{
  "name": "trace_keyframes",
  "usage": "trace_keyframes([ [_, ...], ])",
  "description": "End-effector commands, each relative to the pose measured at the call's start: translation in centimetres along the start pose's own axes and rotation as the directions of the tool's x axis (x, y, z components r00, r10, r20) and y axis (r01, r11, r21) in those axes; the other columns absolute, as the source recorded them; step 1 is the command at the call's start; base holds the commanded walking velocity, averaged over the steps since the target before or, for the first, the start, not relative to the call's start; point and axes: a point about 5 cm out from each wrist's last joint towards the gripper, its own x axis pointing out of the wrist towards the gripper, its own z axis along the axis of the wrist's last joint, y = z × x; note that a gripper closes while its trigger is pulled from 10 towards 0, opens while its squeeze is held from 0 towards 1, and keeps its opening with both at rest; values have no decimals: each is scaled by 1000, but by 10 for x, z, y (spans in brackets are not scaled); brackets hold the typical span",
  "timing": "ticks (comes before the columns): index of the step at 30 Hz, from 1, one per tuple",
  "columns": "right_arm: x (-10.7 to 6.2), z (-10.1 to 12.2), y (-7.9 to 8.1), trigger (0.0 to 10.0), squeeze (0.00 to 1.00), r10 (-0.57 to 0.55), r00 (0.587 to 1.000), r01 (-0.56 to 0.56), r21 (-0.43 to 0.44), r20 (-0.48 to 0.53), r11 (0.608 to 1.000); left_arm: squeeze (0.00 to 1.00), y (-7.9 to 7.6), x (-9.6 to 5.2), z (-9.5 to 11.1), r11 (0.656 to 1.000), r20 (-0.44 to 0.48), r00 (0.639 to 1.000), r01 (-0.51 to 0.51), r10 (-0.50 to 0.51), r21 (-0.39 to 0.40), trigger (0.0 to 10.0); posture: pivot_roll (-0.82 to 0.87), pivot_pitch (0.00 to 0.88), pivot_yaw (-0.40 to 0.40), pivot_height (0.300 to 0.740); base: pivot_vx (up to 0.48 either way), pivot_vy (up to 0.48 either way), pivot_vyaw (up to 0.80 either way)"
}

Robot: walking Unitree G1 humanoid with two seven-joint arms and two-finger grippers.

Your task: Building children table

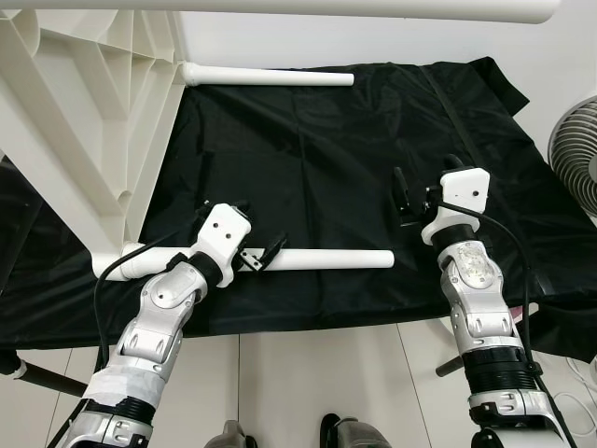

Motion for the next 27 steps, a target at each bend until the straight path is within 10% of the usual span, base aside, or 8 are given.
trace_keyframes([
  [1, -1, 4, -2, 10000, 0, 7, 1000, -8, 30, 18, 1000, 0, 19, -17, 11, 984, 45, 986, -160, 164, -78, 10000, -37, 147, 61, 740, 0, 0, 0],
  [11, 6, 7, -7, 10000, 0, 34, 999, -34, 12, 19, 999, 0, 26, -58, 9, 977, -122, 991, 86, -63, 197, 10000, -5, 147, 47, 740, 0, 0, 0],
  [15, 10, 11, -5, 10000, 0, 51, 998, -52, 7, 33, 999, 0, 20, -59, -1, 925, -239, 965, 183, -105, 332, 10000, 0, 143, 44, 740, 0, 0, 0],
  [27, 11, 19, -16, 10000, 0, 37, 998, -35, -34, 53, 999, 0, 15, -38, -13, 893, -303, 949, 211, -90, 397, 10000, -43, 163, 51, 740, 0, 0, 0],
])
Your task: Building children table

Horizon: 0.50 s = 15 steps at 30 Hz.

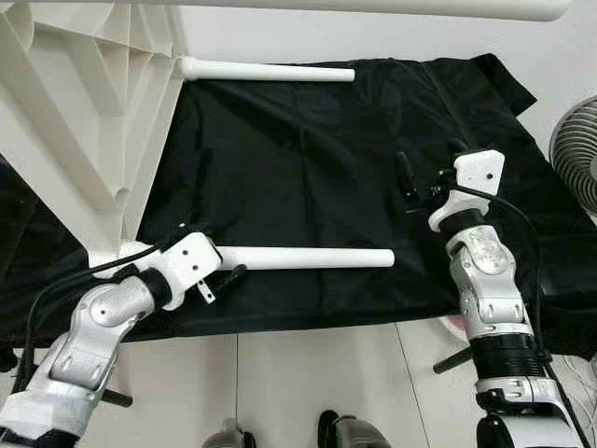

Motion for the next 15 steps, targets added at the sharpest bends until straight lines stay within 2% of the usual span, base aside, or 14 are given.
trace_keyframes([
  [1, 0, 4, -4, 10000, 0, -8, 1000, 8, -15, 8, 1000, 0, 1, 6, -7, 998, -46, 997, -61, 62, 34, 10000, -47, 163, 53, 740, 0, 0, 0],
  [3, 0, 5, -6, 10000, 0, -13, 1000, 13, -17, 11, 1000, 0, 1, 9, -7, 997, -49, 997, -60, 62, 53, 10000, -47, 163, 53, 740, 0, 0, 0],
  [4, -1, 8, -7, 10000, 0, -19, 1000, 20, -23, 18, 1000, 0, 6, 19, -5, 994, -54, 993, -99, 102, 49, 10000, -65, 167, 66, 740, 0, 0, 0],
  [12, -5, 7, -6, 10000, 0, -34, 999, 34, -15, 13, 999, 0, 11, 35, -1, 987, -25, 986, -163, 163, 11, 10000, -70, 171, 75, 740, 0, 0, 0],
  [13, -6, 7, -5, 10000, 0, -33, 999, 33, -15, 12, 999, 0, 13, 37, 3, 982, -4, 982, -189, 189, -25, 10000, -69, 171, 77, 740, 0, 0, 0],
  [14, -6, 7, -5, 10000, 0, -33, 999, 33, -15, 12, 999, 0, 13, 37, 3, 982, -4, 982, -189, 189, -25, 10000, -69, 171, 77, 740, 0, 0, 0],
  [15, -7, 5, -2, 10000, 0, -27, 1000, 27, -1, 5, 1000, 0, 18, 38, 8, 967, 28, 972, -228, 233, -117, 10000, -67, 173, 77, 740, 0, 0, 0],
])
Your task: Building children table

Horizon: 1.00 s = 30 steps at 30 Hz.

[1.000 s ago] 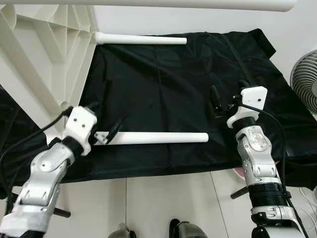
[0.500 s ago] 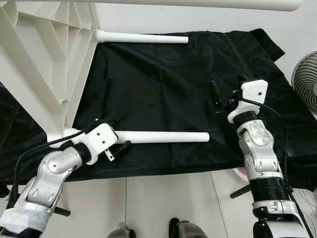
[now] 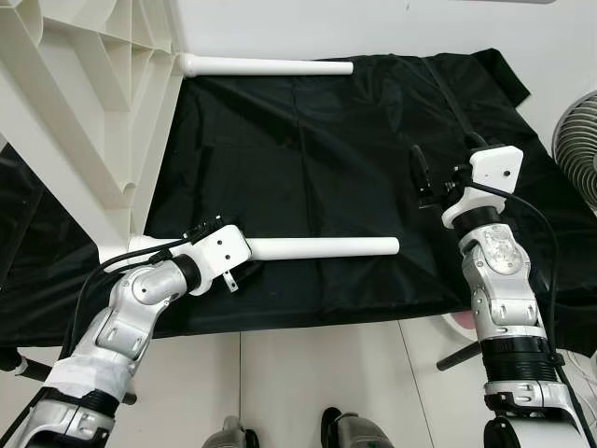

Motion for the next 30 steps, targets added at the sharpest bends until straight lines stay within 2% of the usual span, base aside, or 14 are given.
trace_keyframes([
  [1, -4, -4, 5, 10000, 0, 6, 1000, -6, 15, -18, 1000, 0, 18, 0, 7, 963, 45, 966, -247, 253, -102, 10000, -67, 173, 77, 740, 0, 0, 0],
  [3, -5, -5, 6, 10000, 0, 7, 1000, -6, 29, -23, 1000, 0, 17, -2, 8, 962, 55, 967, -242, 251, -127, 10000, -64, 174, 77, 740, 0, 0, 0],
  [4, -6, -6, 6, 10000, 808, 3, 1000, -2, 38, -25, 999, 0, 16, -4, 8, 960, 59, 968, -234, 245, -151, 10000, -64, 174, 77, 740, 0, 0, 0],
  [5, -6, -6, 6, 10000, 808, 3, 1000, -2, 38, -25, 999, 0, 16, -4, 8, 960, 59, 968, -234, 245, -151, 10000, -64, 174, 77, 740, 0, 0, 0],
  [6, -6, -7, 7, 10000, 1000, 3, 1000, -2, 63, -23, 998, 592, 15, -6, 8, 959, 69, 968, -227, 241, -169, 10000, -60, 173, 75, 740, 0, 0, 0],
  [7, -8, -7, 8, 10000, 1000, 4, 1000, -3, 76, -20, 997, 1000, 16, -11, 9, 950, 91, 964, -224, 248, -220, 10000, -54, 173, 73, 740, 0, 0, 0],
  [10, -10, -7, 11, 10000, 1000, 12, 1000, -11, 93, -10, 996, 1000, 19, -20, 12, 933, 121, 955, -229, 271, -278, 10000, -42, 174, 69, 740, 0, 0, 0],
  [13, -10, -10, 10, 10000, 1000, -7, 1000, 9, 74, -30, 997, 1000, 17, -23, 14, 945, 119, 960, -218, 252, -243, 10000, -37, 174, 67, 740, 0, 0, 0],
  [14, -10, -12, 9, 10000, 1000, -6, 999, 9, 71, -38, 997, 133, 15, -23, 15, 953, 128, 963, -203, 236, -227, 10000, -37, 174, 67, 740, 0, 0, 0],
  [15, -10, -12, 9, 10000, 937, -5, 999, 8, 71, -43, 997, 0, 13, -23, 16, 957, 134, 965, -192, 225, -217, 10000, -37, 174, 67, 740, 0, 0, 0],
  [16, -10, -13, 10, 10000, 0, -1, 999, 4, 72, -46, 997, 0, 7, -23, 17, 967, 142, 973, -153, 183, -202, 10000, -37, 174, 67, 740, 0, 0, 0],
  [22, -9, -13, 12, 10000, 0, 6, 999, -2, 78, -49, 997, 0, -12, -18, 21, 987, 143, 988, -27, 50, -159, 10000, -32, 175, 70, 740, 0, 0, 0],
  [25, -10, -13, 12, 10000, 0, 3, 999, 1, 76, -45, 997, 0, -19, -16, 21, 998, 103, 995, 24, -19, -56, 10000, -34, 176, 75, 740, 0, 0, 0],
  [30, -12, -12, 10, 10000, 0, 1, 999, 2, 73, -43, 997, 0, -23, -18, 21, 996, 93, 994, 70, -65, -51, 10000, -40, 180, 83, 740, 0, 0, 0],
])
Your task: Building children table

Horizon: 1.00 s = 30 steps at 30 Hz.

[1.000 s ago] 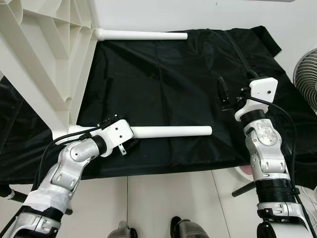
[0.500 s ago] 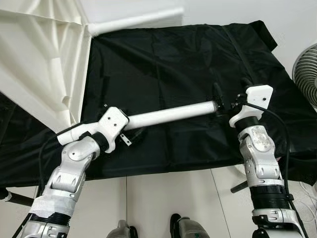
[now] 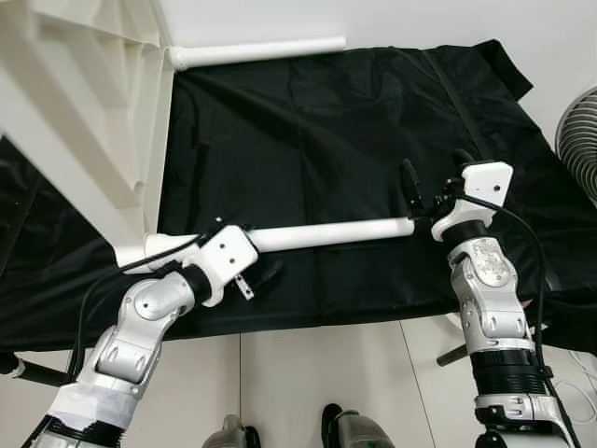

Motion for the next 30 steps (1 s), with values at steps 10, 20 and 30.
trace_keyframes([
  [10, -2, 3, -2, 10000, 0, 21, 1000, -19, -107, 12, 994, 0, 17, -23, -7, 998, -37, 999, -37, 36, -45, 10000, -30, 186, 87, 740, 0, 0, 0],
  [20, -9, 23, 15, 10000, 0, -44, 987, 82, -250, 152, 965, 0, 20, -52, 2, 864, 36, 939, -298, 341, -406, 10000, 13, 187, 59, 740, 0, 0, 0],
  [30, -14, 54, 31, 10000, 0, 21, 922, 154, -417, 386, 896, 0, -4, -62, 3, 705, 11, 892, -350, 452, -618, 10000, 45, 172, 40, 740, 0, 0, 0],
])
